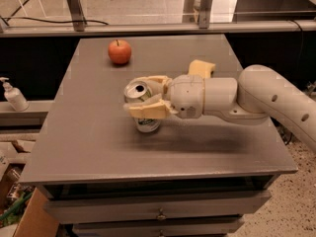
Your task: Place 7up can upright
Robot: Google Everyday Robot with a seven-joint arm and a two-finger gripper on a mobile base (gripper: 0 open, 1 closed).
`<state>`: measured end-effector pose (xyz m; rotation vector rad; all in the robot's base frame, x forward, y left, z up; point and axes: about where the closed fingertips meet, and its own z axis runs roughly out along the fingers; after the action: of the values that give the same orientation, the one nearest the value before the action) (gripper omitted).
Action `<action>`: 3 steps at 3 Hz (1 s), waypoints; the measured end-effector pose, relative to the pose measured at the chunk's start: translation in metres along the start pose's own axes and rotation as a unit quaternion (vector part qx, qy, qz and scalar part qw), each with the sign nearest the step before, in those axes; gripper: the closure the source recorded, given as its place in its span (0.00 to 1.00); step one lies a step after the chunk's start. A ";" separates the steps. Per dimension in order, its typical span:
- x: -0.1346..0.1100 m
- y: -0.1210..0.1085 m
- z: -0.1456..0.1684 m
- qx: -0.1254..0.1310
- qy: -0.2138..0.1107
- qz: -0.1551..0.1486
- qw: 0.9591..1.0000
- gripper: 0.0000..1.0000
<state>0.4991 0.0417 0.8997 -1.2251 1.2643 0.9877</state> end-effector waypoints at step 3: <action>0.008 -0.004 -0.026 0.019 0.019 0.006 1.000 0.00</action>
Offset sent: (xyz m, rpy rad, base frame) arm 0.0029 -0.0381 -0.0078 -0.0344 0.0163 -0.0614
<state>0.5002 0.0143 0.8945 -1.2126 1.3150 0.9480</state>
